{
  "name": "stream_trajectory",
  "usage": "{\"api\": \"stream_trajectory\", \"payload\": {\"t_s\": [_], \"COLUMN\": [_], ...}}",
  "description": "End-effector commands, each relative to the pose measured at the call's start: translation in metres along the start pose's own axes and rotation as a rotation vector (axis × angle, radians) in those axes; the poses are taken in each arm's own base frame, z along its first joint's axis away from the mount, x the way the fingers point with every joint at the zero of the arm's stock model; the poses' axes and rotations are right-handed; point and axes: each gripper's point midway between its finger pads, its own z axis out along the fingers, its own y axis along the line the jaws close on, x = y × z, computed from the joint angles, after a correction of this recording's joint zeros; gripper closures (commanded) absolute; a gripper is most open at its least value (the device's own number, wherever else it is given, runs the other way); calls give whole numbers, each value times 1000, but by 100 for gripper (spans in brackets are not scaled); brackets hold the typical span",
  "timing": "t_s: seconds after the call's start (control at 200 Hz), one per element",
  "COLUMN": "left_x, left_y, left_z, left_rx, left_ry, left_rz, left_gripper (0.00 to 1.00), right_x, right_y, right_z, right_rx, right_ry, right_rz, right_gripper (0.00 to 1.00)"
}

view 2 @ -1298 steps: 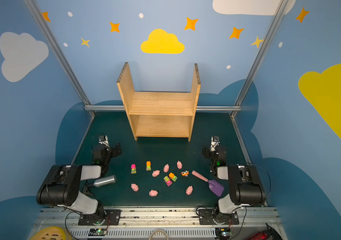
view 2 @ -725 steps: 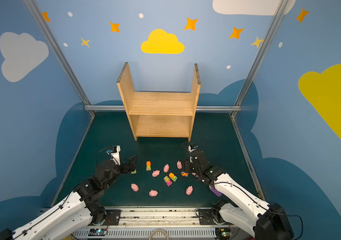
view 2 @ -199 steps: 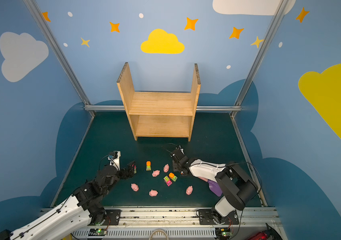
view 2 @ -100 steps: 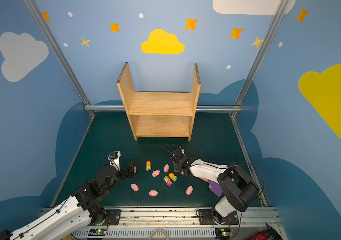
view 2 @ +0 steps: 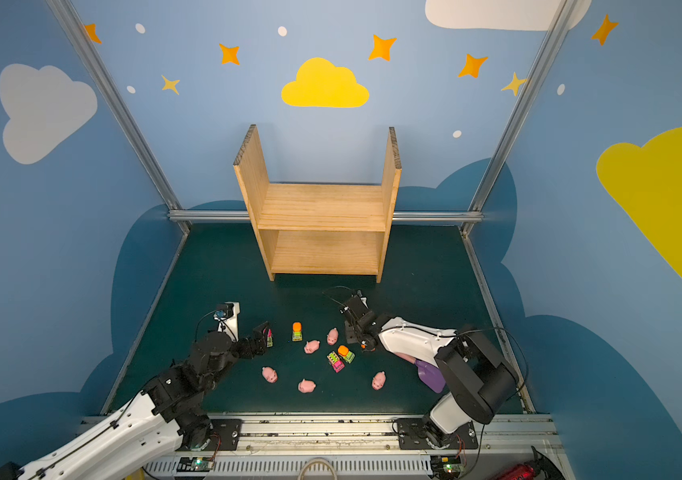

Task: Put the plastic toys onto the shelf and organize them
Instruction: 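Lower the right gripper and close it on the pink pig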

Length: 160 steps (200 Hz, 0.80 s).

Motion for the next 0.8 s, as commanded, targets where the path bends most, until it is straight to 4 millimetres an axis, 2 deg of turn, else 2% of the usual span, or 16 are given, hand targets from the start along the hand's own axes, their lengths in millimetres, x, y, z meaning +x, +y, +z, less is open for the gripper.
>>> {"api": "stream_trajectory", "payload": {"t_s": [0.0,0.3,0.796], "left_x": [3,3,1], "left_y": [4,4,-3], "left_z": [0,1,5], "left_rx": [-18,-21,-17], "left_ry": [5,7,34], "left_rz": [18,22,34], "left_gripper": [0,0,0], "right_x": [4,8,17], "right_y": [6,9,1], "right_z": [5,18,20], "right_rx": [-24,-35,-15], "right_ry": [8,-3,-7], "right_rz": [9,10,24], "right_gripper": [52,59,61]}}
